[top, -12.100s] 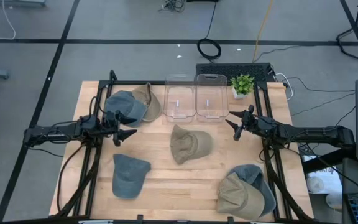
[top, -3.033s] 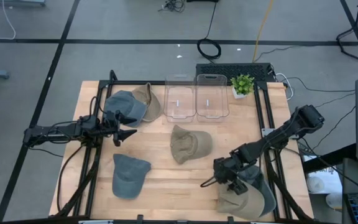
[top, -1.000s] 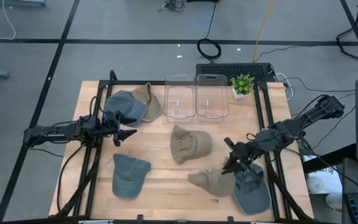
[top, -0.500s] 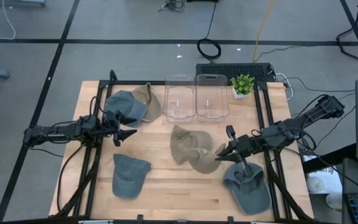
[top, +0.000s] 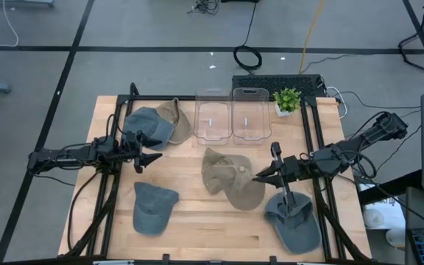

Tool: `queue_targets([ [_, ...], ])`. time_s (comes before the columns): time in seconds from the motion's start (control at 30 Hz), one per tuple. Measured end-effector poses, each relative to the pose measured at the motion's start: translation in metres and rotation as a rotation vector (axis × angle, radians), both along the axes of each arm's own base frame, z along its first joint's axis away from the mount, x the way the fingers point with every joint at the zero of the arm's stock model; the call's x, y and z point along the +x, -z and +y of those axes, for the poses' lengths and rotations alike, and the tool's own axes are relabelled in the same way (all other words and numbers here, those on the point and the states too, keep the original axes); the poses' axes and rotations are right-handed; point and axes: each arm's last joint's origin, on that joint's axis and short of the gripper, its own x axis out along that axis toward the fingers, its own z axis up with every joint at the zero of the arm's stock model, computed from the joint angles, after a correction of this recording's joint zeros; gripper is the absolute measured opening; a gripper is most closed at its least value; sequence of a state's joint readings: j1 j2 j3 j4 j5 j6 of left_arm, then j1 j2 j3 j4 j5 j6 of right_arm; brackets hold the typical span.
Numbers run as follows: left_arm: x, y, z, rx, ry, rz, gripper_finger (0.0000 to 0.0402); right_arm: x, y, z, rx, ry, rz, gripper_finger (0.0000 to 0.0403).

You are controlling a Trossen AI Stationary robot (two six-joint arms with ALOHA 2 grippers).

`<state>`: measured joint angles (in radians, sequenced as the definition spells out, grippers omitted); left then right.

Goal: Pick & Place hat
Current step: Put the bottom brown cap into the right transparent bin

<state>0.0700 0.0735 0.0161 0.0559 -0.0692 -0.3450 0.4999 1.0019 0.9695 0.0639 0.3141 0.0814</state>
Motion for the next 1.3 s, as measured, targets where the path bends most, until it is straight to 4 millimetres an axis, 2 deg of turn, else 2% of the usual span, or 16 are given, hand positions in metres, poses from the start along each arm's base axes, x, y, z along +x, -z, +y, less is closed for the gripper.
queue_targets([
  [0.27,0.0,0.0,0.0,0.0,0.0,0.0,0.0324,0.006,0.0,-0.014,-0.091,0.067,-0.012,0.0],
  [0.67,0.0,0.0,0.0,0.0,0.0,0.0,0.0324,0.02,0.003,-0.067,-0.187,0.318,0.037,0.0],
  [0.97,0.0,0.0,0.0,0.0,0.0,0.0,0.0324,0.017,-0.022,-0.117,-0.256,0.351,0.061,0.0],
  [1.3,0.0,0.0,0.0,0.0,0.0,0.0,0.0324,-0.004,-0.045,-0.174,-0.299,0.412,0.081,0.0],
])
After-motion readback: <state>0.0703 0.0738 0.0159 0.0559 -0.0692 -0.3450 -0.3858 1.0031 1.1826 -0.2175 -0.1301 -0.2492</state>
